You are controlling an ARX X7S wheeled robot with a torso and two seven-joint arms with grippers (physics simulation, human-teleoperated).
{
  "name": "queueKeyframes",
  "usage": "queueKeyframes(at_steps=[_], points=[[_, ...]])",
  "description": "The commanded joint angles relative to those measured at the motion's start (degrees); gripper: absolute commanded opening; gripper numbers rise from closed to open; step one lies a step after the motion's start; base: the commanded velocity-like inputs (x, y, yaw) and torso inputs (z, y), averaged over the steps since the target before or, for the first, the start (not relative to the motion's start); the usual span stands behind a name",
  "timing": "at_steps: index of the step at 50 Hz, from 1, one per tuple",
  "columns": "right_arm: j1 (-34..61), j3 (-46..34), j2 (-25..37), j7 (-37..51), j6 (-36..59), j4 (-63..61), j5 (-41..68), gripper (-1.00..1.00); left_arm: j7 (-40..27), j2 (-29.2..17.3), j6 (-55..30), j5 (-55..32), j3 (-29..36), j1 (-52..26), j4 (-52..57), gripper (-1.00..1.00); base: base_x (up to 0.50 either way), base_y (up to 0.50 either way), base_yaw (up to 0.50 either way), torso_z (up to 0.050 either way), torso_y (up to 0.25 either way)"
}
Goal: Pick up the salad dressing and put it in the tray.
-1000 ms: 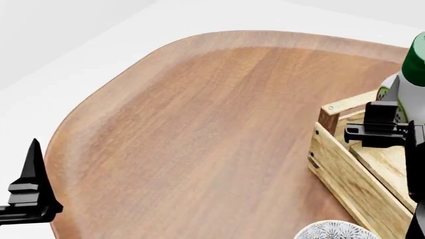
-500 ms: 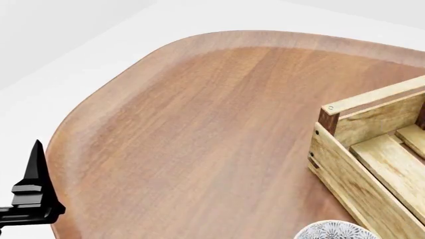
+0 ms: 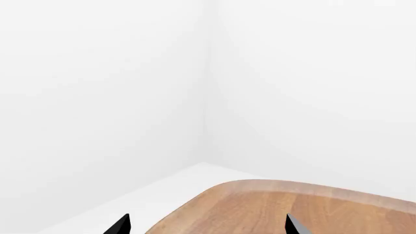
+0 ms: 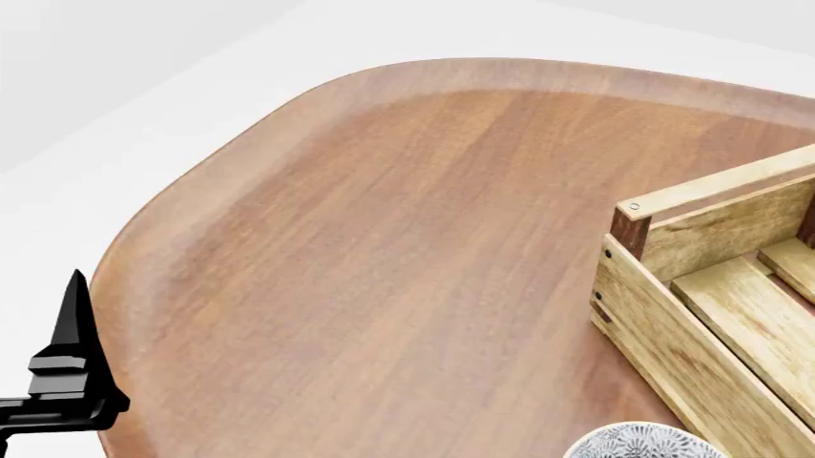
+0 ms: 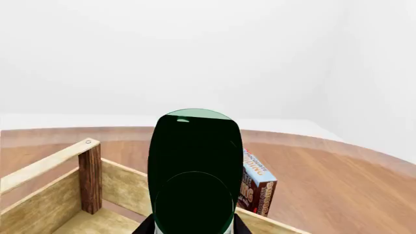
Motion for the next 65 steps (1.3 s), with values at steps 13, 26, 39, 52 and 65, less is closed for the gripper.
queueKeyframes(at_steps=[13, 26, 39, 52, 65], points=[[-2.5, 5.3, -1.1, 2.3, -4.9, 9.7, -5.1, -1.00, -0.7, -0.3, 0.2, 0.1, 0.4, 0.0, 0.0, 1.00, 0.00, 0.00, 0.00, 0.000, 0.001], [-5.7, 8.7, -2.0, 3.5, -5.1, 9.7, -7.5, -1.00, -0.9, -0.6, 0.4, 0.1, 0.5, -0.1, 0.1, 1.00, 0.00, 0.00, 0.00, 0.001, 0.001], [-8.0, 11.3, -2.4, 3.5, -6.1, 9.8, -8.2, -1.00, -1.1, -0.8, 0.2, 0.0, 0.8, -0.4, 0.3, 1.00, 0.00, 0.00, 0.00, 0.000, 0.000], [-9.4, 13.3, -2.8, 3.8, -6.6, 9.8, -8.5, -1.00, -1.2, -1.0, 0.6, 0.1, 1.1, -0.2, 0.1, 1.00, 0.00, 0.00, 0.00, 0.000, 0.001], [-10.8, 15.5, -3.0, 3.9, -7.4, 9.8, -8.5, -1.00, -1.4, -1.1, 0.8, 0.2, 1.5, -0.2, -0.1, 1.00, 0.00, 0.00, 0.00, 0.000, 0.000]])
